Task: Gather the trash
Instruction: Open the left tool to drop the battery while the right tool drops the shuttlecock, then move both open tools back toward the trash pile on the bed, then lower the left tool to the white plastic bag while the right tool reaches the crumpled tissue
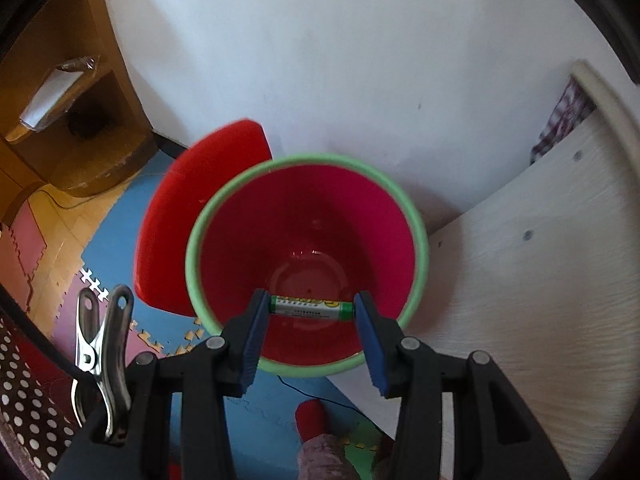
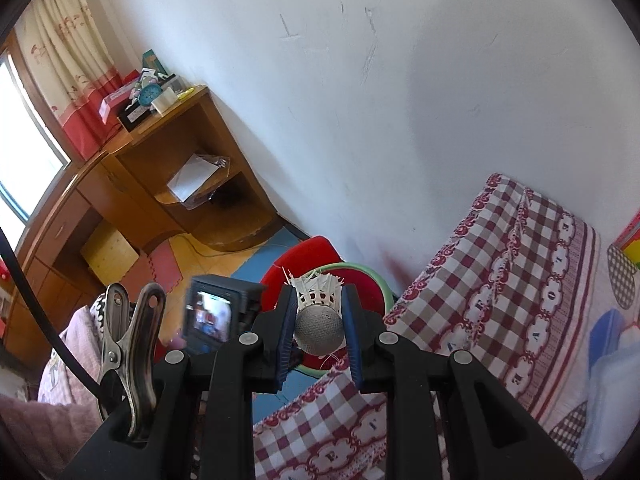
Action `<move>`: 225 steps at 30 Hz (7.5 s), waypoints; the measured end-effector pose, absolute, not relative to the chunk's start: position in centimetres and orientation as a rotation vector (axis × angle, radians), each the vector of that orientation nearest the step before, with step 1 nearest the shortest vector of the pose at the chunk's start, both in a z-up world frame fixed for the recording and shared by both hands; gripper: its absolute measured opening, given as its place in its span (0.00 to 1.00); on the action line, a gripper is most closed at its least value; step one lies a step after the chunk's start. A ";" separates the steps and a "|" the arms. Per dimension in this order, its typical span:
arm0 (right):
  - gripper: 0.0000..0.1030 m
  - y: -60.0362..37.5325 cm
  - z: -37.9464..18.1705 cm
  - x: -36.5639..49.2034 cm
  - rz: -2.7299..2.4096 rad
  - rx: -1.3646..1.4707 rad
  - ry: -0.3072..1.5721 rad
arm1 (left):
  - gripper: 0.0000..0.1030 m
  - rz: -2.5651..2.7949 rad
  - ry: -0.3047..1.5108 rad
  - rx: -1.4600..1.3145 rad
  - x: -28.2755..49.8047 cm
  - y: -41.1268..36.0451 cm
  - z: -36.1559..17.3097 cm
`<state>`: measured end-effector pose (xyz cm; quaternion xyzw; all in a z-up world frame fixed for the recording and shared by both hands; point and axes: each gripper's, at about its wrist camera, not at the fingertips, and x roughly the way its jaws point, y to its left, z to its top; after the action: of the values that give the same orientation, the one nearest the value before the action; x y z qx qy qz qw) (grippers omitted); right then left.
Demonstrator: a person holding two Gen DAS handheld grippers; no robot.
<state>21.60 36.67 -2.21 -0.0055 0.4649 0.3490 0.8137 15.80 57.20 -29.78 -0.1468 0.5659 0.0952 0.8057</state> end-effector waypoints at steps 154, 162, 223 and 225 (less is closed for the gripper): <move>0.40 9.5 7.4 5.0 0.620 0.187 0.851 | 0.59 0.074 1.005 -0.143 0.1 29.2 0.6; 0.40 5.9 7.1 5.6 0.538 0.228 0.857 | 0.59 -0.018 0.999 -0.100 2.1 25.8 1.3; 0.40 -7.1 1.4 23.6 0.279 0.370 0.920 | 0.58 -0.213 1.071 0.044 26.1 10.9 -1.7; 0.40 -6.9 0.9 24.2 0.282 0.374 0.931 | 0.58 -0.202 1.085 0.047 26.8 11.1 -2.5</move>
<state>24.18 -6.91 0.85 0.1788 0.4448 0.1347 0.8672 26.83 11.08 -2.48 0.0221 0.5153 -0.0960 0.8513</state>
